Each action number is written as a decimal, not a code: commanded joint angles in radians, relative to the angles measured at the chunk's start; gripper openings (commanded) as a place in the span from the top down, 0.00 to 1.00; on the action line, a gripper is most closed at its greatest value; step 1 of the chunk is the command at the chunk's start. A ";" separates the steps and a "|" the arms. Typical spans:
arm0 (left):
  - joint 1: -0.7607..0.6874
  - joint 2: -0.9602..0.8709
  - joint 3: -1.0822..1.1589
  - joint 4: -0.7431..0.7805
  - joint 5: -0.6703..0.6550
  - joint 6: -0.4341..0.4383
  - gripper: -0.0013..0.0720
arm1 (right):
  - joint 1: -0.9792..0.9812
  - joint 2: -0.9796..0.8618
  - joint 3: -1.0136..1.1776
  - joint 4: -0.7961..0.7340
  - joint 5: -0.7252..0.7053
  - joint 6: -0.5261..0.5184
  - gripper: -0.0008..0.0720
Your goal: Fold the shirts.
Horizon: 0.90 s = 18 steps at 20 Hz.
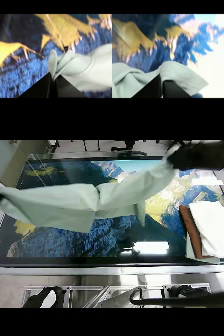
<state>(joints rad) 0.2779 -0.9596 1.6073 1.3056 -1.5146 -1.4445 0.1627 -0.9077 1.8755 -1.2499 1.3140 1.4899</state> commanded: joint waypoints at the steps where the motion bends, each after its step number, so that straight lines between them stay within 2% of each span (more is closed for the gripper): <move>1: -0.085 -0.115 -0.104 0.003 -0.080 -0.003 0.96 | 0.001 -0.099 -0.094 -0.011 0.127 0.085 0.96; 4: -0.197 -0.245 -0.262 0.019 0.002 0.068 0.96 | 0.001 -0.205 -0.232 0.000 0.090 0.081 0.96; 7: -0.250 -0.419 -0.310 0.073 0.079 0.099 0.96 | 0.001 -0.332 -0.318 -0.005 0.036 0.080 0.96; 11: -0.234 -0.666 -0.170 0.169 0.081 0.102 0.96 | 0.001 -0.506 -0.319 -0.007 -0.085 0.067 0.96; 13: -0.218 -0.752 -0.061 0.167 0.074 0.101 0.96 | 0.001 -0.554 -0.319 -0.006 -0.153 0.067 0.96; 18: -0.203 -0.837 0.121 0.161 0.013 0.089 0.95 | 0.001 -0.570 -0.319 -0.006 -0.199 0.066 0.96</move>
<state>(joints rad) 0.0689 -1.7390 1.6367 1.4624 -1.4670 -1.3457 0.1631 -1.4574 1.5585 -1.2560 1.1561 1.5558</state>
